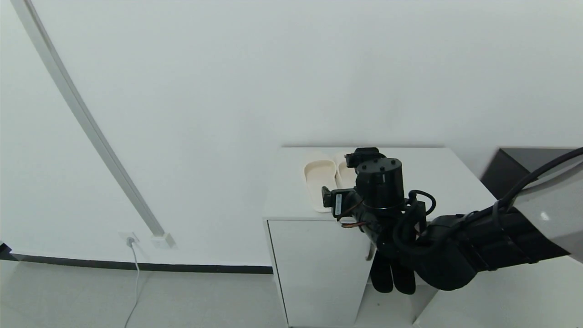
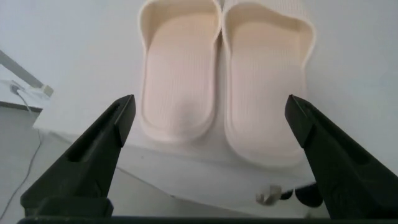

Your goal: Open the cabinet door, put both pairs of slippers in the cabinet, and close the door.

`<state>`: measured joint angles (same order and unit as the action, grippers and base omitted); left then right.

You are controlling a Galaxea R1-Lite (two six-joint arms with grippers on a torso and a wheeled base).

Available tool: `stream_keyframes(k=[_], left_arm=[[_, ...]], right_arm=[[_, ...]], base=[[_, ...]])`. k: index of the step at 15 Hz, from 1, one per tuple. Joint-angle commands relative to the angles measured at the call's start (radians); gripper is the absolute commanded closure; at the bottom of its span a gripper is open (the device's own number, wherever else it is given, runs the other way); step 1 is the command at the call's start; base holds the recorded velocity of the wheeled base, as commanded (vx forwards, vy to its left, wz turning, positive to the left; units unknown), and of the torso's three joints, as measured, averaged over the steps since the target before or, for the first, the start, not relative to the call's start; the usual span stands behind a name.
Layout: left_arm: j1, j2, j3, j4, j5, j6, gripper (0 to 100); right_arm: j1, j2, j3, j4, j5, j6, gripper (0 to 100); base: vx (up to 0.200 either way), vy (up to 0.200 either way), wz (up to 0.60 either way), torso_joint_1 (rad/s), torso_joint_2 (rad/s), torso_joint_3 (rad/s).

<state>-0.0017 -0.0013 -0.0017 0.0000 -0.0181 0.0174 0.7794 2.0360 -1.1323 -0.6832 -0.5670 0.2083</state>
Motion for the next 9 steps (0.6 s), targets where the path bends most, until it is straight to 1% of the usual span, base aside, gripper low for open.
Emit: stream_keyframes(k=[1,4,9], left_arm=[[0.0,0.001,0.0,0.0,0.0,-0.001,100],[0.0,0.001,0.0,0.0,0.0,-0.001,100],[0.0,0.001,0.0,0.0,0.0,-0.001,100]], right_arm=[[0.001,0.036,-0.006,0.001,-0.001,-0.006,0],[-0.002,0.07,-0.024,0.001,0.006,-0.009,0],[-0.015,0.139,-0.089,0.001,0.007,-0.009,0]], base=[[0.2,0.0,0.0,0.002,0.01,-0.002],[0.2,0.0,0.0,0.004,0.01,0.001],[0.0,0.0,0.0,0.0,0.0,0.0]])
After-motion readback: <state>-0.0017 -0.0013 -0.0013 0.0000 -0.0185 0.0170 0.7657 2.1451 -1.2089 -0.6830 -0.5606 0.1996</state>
